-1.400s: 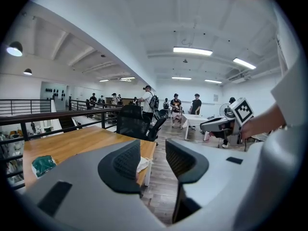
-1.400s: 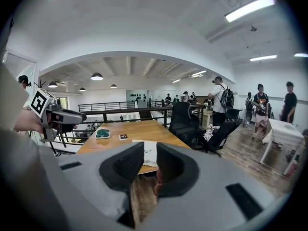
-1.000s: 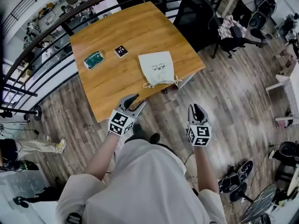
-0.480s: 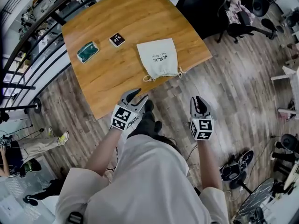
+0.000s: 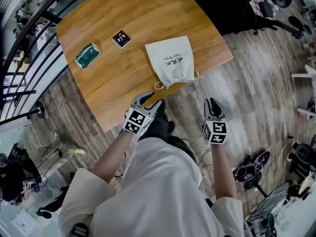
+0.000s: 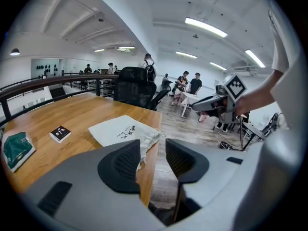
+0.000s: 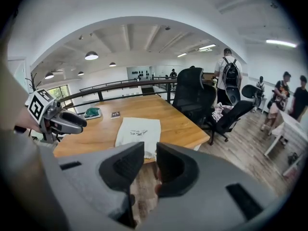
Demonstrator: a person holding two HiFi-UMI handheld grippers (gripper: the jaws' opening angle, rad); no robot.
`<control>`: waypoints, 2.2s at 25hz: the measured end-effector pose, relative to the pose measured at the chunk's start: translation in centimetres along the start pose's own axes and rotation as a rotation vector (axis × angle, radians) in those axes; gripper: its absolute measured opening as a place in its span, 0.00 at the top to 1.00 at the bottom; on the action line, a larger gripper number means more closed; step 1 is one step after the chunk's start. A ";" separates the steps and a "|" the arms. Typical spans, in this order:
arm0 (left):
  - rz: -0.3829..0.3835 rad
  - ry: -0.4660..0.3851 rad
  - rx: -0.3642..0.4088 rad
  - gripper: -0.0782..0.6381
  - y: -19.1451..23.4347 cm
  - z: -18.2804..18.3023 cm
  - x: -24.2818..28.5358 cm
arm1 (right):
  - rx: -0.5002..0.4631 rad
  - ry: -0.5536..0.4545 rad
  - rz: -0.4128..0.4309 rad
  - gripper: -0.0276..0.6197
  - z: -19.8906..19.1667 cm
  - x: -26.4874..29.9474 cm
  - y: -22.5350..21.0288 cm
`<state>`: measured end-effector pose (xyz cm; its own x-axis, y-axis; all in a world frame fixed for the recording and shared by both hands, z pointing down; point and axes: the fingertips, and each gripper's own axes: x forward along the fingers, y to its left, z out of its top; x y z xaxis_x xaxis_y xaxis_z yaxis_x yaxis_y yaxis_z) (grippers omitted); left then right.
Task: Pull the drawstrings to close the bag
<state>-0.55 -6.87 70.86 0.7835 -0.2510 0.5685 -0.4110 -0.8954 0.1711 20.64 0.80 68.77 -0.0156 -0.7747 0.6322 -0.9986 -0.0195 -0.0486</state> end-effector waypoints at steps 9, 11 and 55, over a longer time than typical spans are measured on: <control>-0.094 0.148 0.035 0.67 3.0 -5.1 5.6 | -0.001 0.135 -0.023 0.86 -2.3 5.7 0.3; -0.109 0.176 0.043 0.67 3.5 -6.2 6.5 | -0.009 0.162 -0.020 0.86 -2.9 6.9 0.4; -0.010 0.425 0.048 0.90 5.5 -13.2 13.4 | -0.203 0.455 0.073 0.79 -10.3 20.7 -1.7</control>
<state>1.54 -10.34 90.07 0.5213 -0.0771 0.8499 -0.3746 -0.9155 0.1467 21.53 -8.72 89.92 -0.0612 -0.4143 0.9081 -0.9830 0.1829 0.0172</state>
